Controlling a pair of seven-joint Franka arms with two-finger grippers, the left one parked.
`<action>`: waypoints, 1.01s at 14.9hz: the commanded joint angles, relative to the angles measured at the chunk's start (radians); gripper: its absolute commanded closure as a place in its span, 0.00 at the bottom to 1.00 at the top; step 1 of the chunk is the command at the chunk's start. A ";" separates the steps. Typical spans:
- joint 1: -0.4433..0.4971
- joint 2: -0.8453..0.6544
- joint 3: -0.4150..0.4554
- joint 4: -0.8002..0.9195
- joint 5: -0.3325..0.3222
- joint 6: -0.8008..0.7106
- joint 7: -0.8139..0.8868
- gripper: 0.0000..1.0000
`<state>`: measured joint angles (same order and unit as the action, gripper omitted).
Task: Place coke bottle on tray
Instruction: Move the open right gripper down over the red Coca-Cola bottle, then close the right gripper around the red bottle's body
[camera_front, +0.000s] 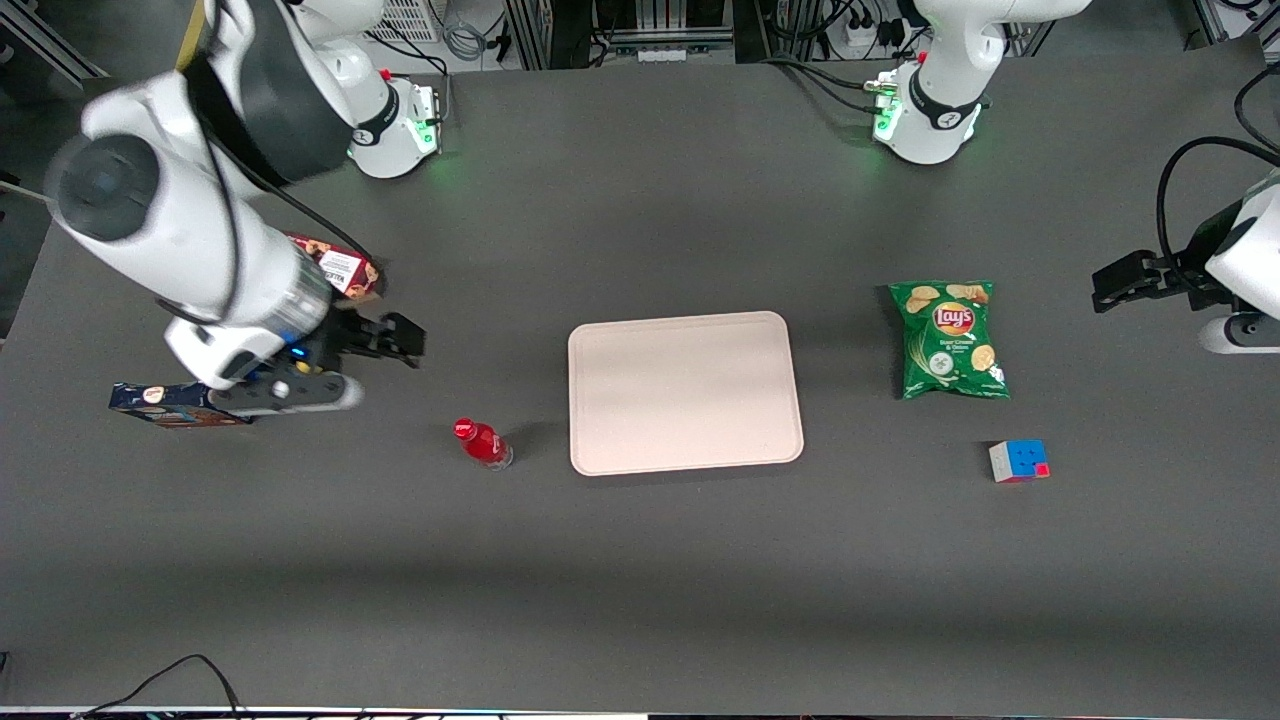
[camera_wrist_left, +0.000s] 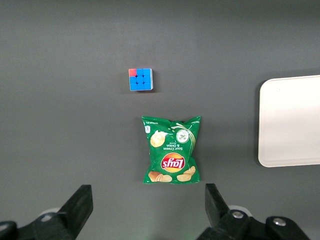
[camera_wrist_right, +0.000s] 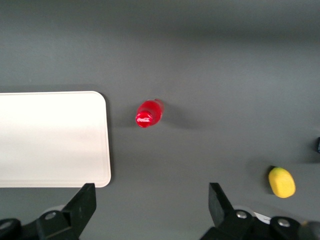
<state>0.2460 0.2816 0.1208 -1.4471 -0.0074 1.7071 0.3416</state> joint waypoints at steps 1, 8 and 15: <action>0.047 0.155 0.002 0.091 -0.057 0.043 0.091 0.00; 0.041 0.235 0.011 -0.044 -0.088 0.251 0.085 0.00; 0.039 0.211 0.011 -0.193 -0.088 0.401 0.082 0.00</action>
<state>0.2912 0.5327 0.1241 -1.5586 -0.0768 2.0568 0.4101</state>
